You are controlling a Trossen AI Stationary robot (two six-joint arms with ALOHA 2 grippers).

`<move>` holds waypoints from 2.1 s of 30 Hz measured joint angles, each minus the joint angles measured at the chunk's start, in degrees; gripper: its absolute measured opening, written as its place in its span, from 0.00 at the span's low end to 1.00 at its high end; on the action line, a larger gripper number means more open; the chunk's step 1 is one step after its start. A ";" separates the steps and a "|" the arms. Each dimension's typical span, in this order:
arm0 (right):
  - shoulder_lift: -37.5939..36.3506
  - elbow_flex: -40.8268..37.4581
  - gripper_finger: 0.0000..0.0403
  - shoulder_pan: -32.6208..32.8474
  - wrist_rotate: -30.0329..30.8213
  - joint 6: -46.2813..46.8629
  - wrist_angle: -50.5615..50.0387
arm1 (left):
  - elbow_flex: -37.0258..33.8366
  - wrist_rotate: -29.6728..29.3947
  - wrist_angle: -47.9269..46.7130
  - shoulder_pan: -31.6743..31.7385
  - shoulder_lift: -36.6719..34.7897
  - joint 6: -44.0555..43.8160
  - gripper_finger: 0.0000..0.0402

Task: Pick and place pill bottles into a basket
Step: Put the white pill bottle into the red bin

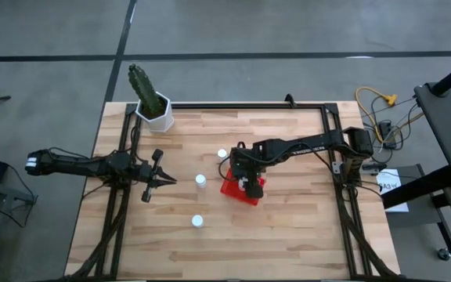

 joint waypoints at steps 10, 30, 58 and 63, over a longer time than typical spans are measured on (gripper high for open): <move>-0.04 0.00 0.39 -0.04 0.37 -0.41 0.40 | 0.00 0.01 0.00 0.01 -0.04 -0.01 0.03; -0.11 0.00 0.40 -0.04 0.42 -0.58 0.40 | 0.00 0.00 -0.02 -0.01 -0.04 -0.04 0.03; -0.09 1.97 0.50 -0.48 2.23 -0.39 0.64 | 0.00 0.02 -0.07 -0.01 0.02 0.00 0.03; -0.09 4.50 0.50 -0.57 2.16 -0.17 0.46 | 0.00 0.02 -0.05 -0.01 0.02 0.04 0.03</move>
